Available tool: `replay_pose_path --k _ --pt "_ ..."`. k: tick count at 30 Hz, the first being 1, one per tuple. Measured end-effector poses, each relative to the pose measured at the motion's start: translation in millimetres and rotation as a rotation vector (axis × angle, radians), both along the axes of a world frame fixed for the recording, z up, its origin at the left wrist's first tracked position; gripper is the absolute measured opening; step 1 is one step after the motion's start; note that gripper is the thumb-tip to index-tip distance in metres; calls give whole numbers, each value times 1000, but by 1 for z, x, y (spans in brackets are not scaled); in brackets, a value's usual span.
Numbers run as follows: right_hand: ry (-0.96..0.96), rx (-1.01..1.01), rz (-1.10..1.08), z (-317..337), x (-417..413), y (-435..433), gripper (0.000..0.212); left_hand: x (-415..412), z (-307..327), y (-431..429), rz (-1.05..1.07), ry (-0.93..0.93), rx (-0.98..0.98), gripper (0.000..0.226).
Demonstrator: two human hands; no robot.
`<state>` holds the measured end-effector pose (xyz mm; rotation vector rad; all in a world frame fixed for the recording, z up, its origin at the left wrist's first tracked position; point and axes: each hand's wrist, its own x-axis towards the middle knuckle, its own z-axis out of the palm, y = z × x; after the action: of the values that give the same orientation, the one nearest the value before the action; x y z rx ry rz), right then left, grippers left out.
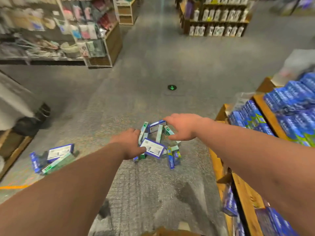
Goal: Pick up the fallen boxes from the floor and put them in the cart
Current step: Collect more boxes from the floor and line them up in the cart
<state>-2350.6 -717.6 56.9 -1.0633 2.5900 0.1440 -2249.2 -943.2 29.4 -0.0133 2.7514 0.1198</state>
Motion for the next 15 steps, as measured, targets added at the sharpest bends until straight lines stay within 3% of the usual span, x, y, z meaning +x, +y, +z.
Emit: replay_pose_path --k 11,15 --pt "-164 73 -55 -76 -120 37 75 -129 -58 31 14 -131 -9 77" --pt "-214 79 -114 -118 -173 27 86 -201 -104 23 -39 -210 18 75"
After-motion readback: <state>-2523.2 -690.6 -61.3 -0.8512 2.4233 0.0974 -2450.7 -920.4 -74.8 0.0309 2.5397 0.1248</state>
